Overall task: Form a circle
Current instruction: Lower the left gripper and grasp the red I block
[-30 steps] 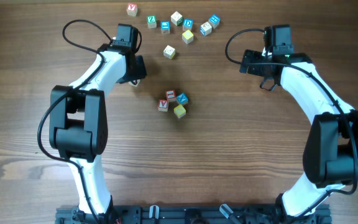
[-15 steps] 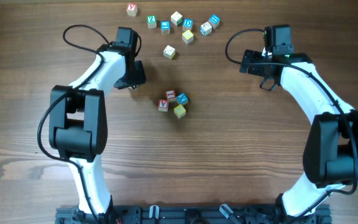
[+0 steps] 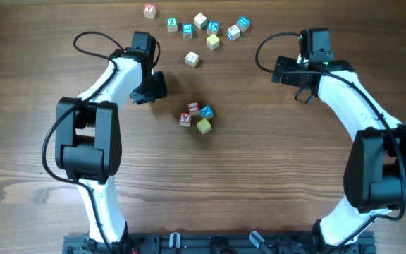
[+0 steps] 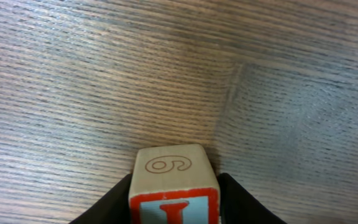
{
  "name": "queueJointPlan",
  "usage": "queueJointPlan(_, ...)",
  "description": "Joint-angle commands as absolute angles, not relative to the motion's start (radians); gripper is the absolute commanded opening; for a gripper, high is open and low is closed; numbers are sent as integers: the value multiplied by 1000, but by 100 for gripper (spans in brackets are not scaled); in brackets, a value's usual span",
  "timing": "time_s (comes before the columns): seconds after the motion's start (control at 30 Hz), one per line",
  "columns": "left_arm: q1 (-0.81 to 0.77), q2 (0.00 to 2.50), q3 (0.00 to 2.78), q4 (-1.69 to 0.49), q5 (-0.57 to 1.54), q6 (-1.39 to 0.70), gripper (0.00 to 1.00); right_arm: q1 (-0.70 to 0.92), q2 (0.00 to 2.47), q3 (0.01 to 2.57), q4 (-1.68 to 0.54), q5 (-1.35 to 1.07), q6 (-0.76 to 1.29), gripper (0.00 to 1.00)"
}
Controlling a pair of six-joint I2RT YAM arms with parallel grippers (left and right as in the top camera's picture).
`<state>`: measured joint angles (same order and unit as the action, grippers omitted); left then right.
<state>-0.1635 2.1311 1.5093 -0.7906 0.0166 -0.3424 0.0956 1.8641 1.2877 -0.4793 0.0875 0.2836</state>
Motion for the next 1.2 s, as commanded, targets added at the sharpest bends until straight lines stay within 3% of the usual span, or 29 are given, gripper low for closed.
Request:
queueJointPlan(0.0,-163,2149,1493,-774,-46,-339,41,97,1842,1303,-480,98,289,100)
queueJointPlan(0.13,-163,2149,1493,-744,-47,-264,44,97,1842,1303,-480,98,289,100)
queueJointPlan(0.3,-163,2145,1493,-737,-47,-237,36,97,1842,1303,-480,98,289,100)
queueJointPlan(0.47,-163,2097,1493,-733,-47,-231,45,97,1842,1303,-480,98,289,100)
queueJointPlan(1.17,-165,2059,1493,-757,-46,-231,46,97,1842,1303,-480,98,289,99)
